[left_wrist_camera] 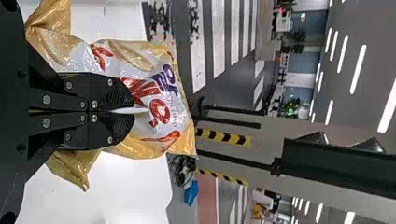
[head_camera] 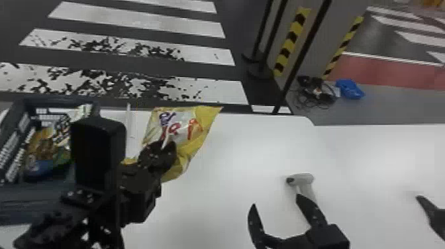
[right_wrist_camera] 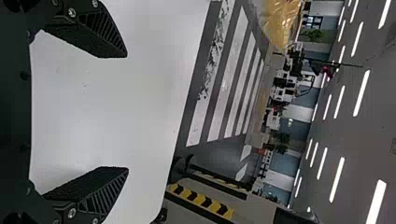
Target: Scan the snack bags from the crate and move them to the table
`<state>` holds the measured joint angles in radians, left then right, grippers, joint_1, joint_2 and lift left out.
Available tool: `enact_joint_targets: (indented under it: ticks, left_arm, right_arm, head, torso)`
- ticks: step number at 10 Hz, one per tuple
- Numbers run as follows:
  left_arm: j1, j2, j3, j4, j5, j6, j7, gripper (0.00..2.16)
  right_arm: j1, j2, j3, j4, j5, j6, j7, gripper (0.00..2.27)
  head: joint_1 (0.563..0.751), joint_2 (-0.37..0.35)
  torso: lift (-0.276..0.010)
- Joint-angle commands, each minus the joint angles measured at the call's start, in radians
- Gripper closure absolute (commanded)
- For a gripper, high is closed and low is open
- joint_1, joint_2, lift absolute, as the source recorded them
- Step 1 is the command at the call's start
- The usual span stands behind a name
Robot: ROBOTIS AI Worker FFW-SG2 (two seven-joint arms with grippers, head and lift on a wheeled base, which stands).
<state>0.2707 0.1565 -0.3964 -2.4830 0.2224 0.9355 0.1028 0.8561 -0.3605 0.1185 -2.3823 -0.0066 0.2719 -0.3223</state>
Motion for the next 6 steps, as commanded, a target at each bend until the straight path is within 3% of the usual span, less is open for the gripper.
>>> enact_joint_targets:
  ticks: [1, 3, 6]
  left_arm:
    - [-0.022, 0.000, -0.104, 0.078, -0.041, 0.000, 0.000, 1.83]
    - [-0.025, -0.003, -0.188, 0.170, -0.095, -0.016, 0.000, 1.83]
    - [-0.025, -0.003, -0.219, 0.283, -0.104, -0.080, -0.006, 1.83]
  right_arm:
    - [0.000, 0.002, 0.000, 0.000, -0.001, -0.003, -0.001, 0.13]
    - [-0.003, 0.003, 0.000, 0.002, -0.006, -0.006, -0.001, 0.13]
    - [-0.009, 0.003, 0.001, 0.005, -0.009, -0.012, -0.001, 0.13]
  head:
    - [0.695, -0.310]
    - [0.695, -0.350]
    - [0.695, -0.350]
  torso:
    - [-0.095]
    - [-0.095]
    - [-0.095]
